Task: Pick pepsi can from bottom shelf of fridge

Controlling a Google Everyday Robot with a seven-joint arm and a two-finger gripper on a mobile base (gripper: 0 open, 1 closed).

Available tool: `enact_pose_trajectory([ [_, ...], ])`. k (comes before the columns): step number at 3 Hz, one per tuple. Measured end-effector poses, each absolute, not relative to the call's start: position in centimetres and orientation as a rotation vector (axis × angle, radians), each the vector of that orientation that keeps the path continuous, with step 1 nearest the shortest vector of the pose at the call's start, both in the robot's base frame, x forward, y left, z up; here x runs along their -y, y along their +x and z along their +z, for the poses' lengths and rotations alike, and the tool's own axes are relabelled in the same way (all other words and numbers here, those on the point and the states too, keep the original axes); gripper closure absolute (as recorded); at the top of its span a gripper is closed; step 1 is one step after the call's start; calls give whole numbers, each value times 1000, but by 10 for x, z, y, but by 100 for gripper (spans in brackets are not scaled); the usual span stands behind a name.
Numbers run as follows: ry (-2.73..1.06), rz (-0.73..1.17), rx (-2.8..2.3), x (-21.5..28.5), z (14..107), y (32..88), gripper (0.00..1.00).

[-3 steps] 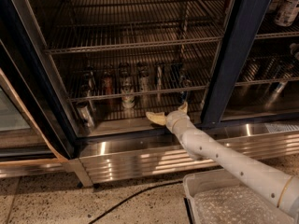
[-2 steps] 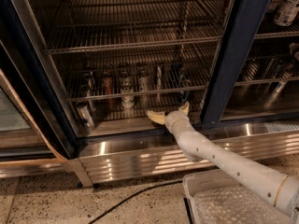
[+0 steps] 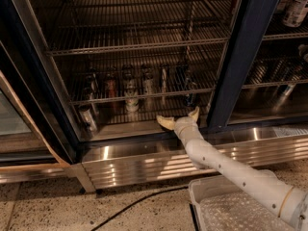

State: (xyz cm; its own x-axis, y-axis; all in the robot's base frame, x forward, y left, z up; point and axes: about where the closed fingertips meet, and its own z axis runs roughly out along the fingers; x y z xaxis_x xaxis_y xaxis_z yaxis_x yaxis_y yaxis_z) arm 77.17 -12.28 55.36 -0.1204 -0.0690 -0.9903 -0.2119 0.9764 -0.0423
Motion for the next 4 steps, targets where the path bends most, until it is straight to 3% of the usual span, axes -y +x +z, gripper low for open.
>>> enact_pose_trajectory([
  [4,-157,4,-1616,139,553,828,0],
])
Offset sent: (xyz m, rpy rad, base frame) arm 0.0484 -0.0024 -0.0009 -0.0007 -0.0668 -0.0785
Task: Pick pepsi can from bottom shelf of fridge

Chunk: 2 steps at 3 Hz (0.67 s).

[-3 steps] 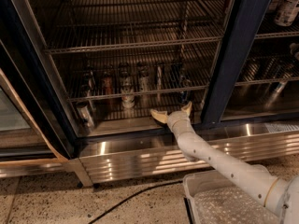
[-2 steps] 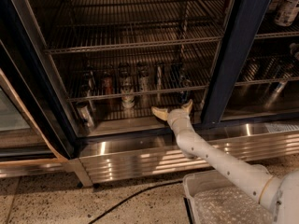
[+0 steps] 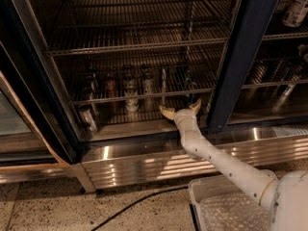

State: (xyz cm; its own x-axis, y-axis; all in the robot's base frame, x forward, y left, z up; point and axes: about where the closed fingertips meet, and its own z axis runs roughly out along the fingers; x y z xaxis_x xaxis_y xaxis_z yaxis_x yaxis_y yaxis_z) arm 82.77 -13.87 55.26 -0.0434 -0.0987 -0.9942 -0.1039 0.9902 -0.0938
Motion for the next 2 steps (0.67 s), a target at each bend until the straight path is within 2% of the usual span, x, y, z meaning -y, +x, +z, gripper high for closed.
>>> enact_pose_trajectory([
  [2,-166,-53,-1573,154,559,845,0],
])
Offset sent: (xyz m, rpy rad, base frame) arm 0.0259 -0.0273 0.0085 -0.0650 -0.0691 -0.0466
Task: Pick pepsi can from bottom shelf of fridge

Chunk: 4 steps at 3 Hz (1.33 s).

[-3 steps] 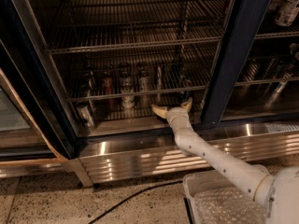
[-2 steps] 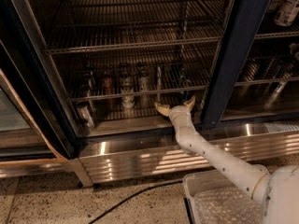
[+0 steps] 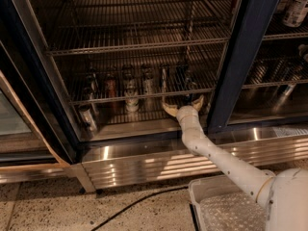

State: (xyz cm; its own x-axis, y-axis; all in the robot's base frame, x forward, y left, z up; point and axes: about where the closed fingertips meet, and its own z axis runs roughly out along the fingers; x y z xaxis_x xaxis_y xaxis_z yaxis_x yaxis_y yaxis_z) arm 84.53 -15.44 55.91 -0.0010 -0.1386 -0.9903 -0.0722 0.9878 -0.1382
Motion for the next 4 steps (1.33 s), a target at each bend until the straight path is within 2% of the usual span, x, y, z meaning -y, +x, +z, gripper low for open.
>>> enact_pose_trajectory([
  [3,-145,-98,-1582,175,552,870,8],
  [4,-134,-106,-1591,187,548,872,8],
])
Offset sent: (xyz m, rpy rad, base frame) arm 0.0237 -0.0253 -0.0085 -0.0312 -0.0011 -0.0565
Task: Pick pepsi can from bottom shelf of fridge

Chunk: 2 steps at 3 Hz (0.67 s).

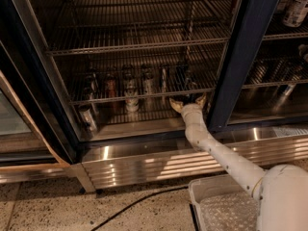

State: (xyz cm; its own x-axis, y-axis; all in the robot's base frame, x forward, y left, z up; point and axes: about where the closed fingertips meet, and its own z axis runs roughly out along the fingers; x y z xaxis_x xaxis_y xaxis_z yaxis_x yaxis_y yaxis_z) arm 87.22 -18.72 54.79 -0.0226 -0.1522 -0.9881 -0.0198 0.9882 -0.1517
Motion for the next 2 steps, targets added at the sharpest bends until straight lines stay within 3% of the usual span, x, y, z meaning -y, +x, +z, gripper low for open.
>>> enact_pose_trajectory([
  [1,-102,-138,-1588,211,549,882,7],
  [2,-95,-114,-1562,198,562,909,7],
])
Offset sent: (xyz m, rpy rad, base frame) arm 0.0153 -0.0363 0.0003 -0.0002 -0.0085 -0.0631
